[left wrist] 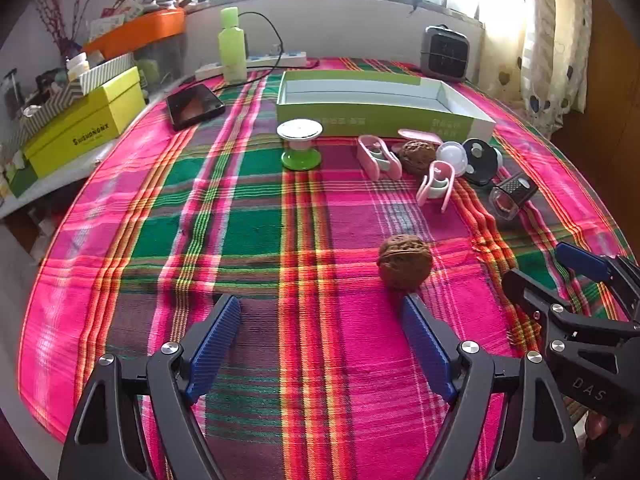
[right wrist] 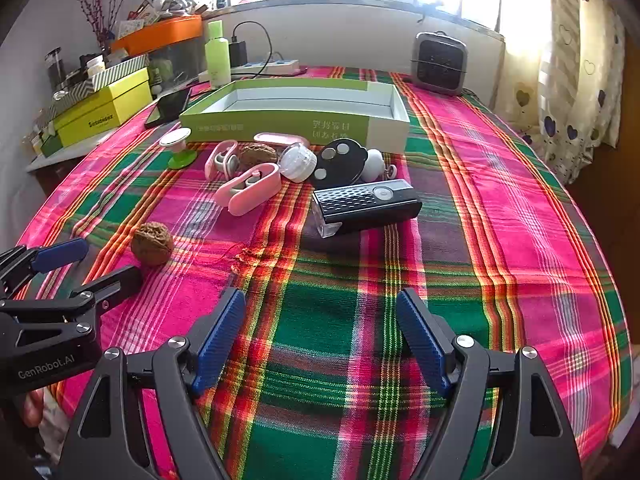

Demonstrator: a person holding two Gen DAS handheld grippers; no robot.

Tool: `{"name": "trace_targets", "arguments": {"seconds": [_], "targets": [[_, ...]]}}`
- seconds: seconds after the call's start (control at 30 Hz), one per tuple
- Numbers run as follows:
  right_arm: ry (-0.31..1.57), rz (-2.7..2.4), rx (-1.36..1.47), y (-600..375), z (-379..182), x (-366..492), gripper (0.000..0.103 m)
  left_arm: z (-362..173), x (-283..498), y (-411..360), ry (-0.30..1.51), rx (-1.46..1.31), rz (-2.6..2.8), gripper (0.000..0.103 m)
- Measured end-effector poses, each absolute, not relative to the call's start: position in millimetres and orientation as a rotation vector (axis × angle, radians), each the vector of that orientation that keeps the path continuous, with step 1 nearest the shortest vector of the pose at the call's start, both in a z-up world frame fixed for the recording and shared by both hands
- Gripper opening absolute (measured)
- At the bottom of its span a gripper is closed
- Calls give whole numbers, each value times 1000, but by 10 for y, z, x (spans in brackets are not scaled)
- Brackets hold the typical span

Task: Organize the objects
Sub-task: 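Reach left tool toward walnut while right tool grasps black grater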

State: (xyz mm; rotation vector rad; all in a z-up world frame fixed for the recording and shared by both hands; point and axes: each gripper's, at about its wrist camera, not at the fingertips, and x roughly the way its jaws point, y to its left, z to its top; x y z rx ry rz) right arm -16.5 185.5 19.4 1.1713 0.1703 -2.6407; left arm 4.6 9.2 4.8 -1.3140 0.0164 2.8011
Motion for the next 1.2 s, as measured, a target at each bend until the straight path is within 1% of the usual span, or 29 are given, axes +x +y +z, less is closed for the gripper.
{"name": "trace_targets", "arguments": {"seconds": [0.13,0.4,1.07,1.13,1.2], "targets": [[168,-2618,1173,1905,205,-177,78,47,43,145,22,-1300,2777,82],[71,-2631,1187,2088,227,-252,78,58,27,214,22,-1283,2748,82],[81,-2632,1176,2129,234,-270,78,49,-59,280,52,-1279,2780,82],[74,-2636,1166,2143,253,-288,78,54,-102,290,44,-1282,2782,81],[66,-2640,1157,2148,278,-308,78,56,-134,295,47,-1276,2783,77]]}}
